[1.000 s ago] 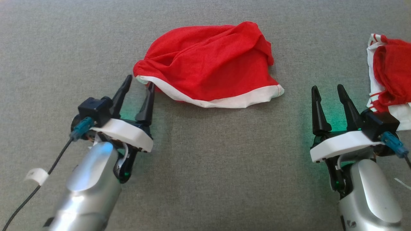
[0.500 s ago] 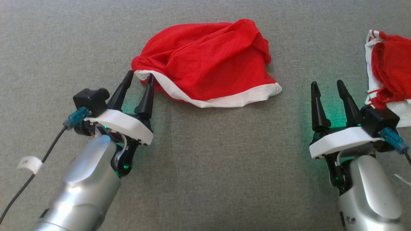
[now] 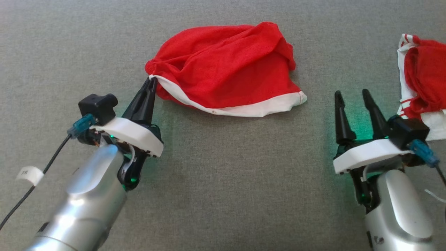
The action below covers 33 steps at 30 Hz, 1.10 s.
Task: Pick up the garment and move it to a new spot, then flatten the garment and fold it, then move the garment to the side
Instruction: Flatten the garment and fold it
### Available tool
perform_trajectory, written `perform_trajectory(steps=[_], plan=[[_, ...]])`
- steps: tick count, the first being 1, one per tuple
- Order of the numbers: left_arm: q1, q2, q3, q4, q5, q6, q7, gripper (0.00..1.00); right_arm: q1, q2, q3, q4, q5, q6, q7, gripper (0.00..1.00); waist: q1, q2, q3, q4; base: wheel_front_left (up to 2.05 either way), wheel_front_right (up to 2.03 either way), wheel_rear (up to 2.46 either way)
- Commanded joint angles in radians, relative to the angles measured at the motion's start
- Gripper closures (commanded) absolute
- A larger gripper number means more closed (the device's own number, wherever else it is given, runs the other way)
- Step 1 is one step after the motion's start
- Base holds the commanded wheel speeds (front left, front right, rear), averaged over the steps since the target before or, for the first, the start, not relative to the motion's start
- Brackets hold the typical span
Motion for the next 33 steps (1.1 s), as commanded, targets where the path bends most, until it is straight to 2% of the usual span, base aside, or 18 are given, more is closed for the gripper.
perform_trajectory(steps=[1,16,30,31,32,33], plan=[[-0.041,0.039,0.025,-0.017,0.01,-0.006,-0.013,1.0,-0.016,0.005,0.032,-0.027,0.008,0.007,0.002,0.0,0.0,0.0,-0.005,0.003,0.0,0.0,0.0],[0.004,0.042,0.013,-0.098,0.146,0.037,-0.031,1.0,-0.071,0.005,0.158,0.118,0.015,0.007,0.091,0.0,0.0,0.0,-0.027,0.062,0.0,0.0,0.0],[0.014,0.031,0.005,-0.121,0.171,0.043,-0.032,1.0,-0.155,0.005,0.207,0.236,0.04,0.007,0.06,0.0,0.0,0.0,-0.023,0.089,0.0,0.0,0.0],[0.014,0.033,0.006,-0.119,0.171,0.043,-0.032,1.0,-0.157,0.005,0.212,0.238,0.044,0.007,0.055,0.16,0.0,0.0,-0.024,0.087,0.0,0.0,0.0],[0.015,0.034,0.007,-0.116,0.17,0.043,-0.032,1.0,-0.159,0.005,0.217,0.238,0.046,0.007,0.048,0.6,0.0,0.0,-0.026,0.085,0.0,0.0,0.0],[0.016,0.036,0.008,-0.114,0.17,0.044,-0.032,1.0,-0.161,0.005,0.221,0.239,0.045,0.007,0.041,1.0,0.0,0.0,-0.028,0.083,0.0,0.0,0.0]])
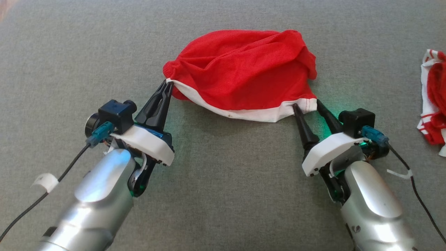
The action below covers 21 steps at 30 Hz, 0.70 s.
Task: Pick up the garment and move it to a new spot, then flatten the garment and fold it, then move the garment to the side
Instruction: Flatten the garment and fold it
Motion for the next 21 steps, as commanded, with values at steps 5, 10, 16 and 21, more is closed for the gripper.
perform_trajectory(steps=[5,10,16,21], plan=[[-0.015,0.039,0.028,-0.005,0.011,0.015,-0.012,1.0,-0.027,0.007,0.043,-0.025,-0.012,0.007,-0.035,1.0,0.0,0.0,-0.015,-0.014,0.0,0.0,0.0],[-0.009,0.05,0.026,0.003,0.02,0.022,-0.012,1.0,-0.022,0.007,0.039,-0.041,-0.017,0.007,-0.052,1.0,0.0,0.0,-0.038,-0.023,0.0,0.0,0.0],[-0.008,0.093,0.026,-0.027,0.061,0.031,-0.012,1.0,-0.025,0.004,0.0,-0.111,-0.056,0.007,-0.062,1.0,0.0,0.0,-0.088,-0.033,0.0,0.0,0.0],[-0.059,0.16,0.027,-0.087,0.104,0.036,-0.003,1.0,-0.057,-0.037,0.002,-0.218,-0.067,0.007,-0.046,1.0,0.0,0.0,-0.153,-0.036,0.0,0.0,0.0]])
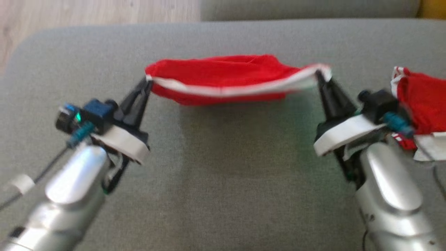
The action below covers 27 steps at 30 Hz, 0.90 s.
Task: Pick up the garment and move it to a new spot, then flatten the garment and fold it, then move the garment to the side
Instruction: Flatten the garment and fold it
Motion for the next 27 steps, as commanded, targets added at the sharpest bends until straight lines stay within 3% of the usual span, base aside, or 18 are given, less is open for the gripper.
perform_trajectory(steps=[1,8,14,20,22,27], plan=[[-0.084,0.055,0.037,-0.042,0.014,0.009,0.003,1.0,-0.061,-0.009,0.018,-0.059,-0.006,0.007,0.0,1.0,0.0001,0.0,-0.036,-0.002,0.0,0.0,0.0],[-0.212,0.154,0.047,-0.2,0.076,0.032,0.098,1.0,-0.125,-0.073,0.002,-0.241,-0.015,0.007,0.023,1.0,0.0001,0.0,-0.136,-0.005,0.0,0.0,0.0],[-0.222,0.226,0.097,-0.402,0.066,0.108,0.188,1.0,-0.095,-0.074,-0.043,-0.42,-0.028,0.007,0.083,1.0,0.0001,0.0,-0.174,-0.008,0.0,0.0,0.0],[-0.173,0.296,0.121,-0.594,0.038,0.176,0.312,1.0,-0.048,-0.058,-0.071,-0.573,-0.053,0.007,0.196,1.0,0.0001,0.0,-0.119,-0.01,0.0,0.0,0.0],[-0.182,0.312,0.12,-0.618,0.038,0.177,0.345,1.0,-0.071,-0.061,-0.077,-0.588,-0.062,0.007,0.226,1.0,0.0001,0.0,-0.078,-0.011,0.0,0.0,0.0],[-0.315,0.287,0.11,-0.494,0.022,0.088,0.376,1.0,-0.316,-0.099,-0.052,-0.454,-0.06,0.007,0.265,1.0,0.0001,0.0,0.089,-0.025,0.0,0.0,0.0]])
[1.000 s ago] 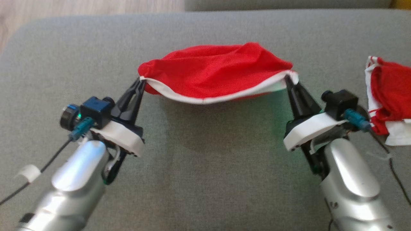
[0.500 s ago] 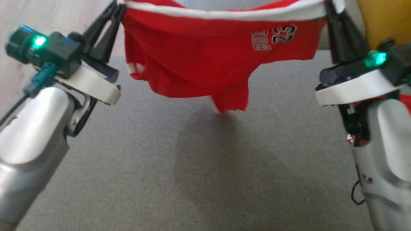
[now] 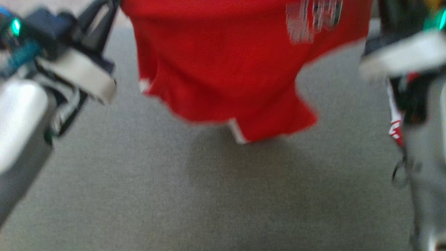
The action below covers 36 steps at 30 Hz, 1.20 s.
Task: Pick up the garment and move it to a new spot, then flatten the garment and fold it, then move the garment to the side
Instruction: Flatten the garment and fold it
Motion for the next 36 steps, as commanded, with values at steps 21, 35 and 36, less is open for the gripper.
perform_trajectory(steps=[21,35,36], plan=[[-0.531,-0.278,0.047,0.771,0.091,-0.155,-0.388,1.0,-0.677,0.056,0.045,0.961,-0.209,0.007,-0.295,1.0,-0.0001,0.0,0.32,-0.003,0.0,0.0,0.0],[-0.105,-0.256,-0.153,0.673,0.12,-0.177,-0.392,1.0,-0.43,-0.042,0.482,1.178,0.065,0.007,-0.264,1.0,-0.0001,0.0,0.187,0.021,0.0,0.0,0.0],[-0.083,-0.25,-0.17,0.664,0.114,-0.177,-0.392,1.0,-0.413,-0.061,0.516,1.163,0.104,0.007,-0.251,1.0,-0.0001,0.0,0.172,0.022,0.0,0.0,0.0]])
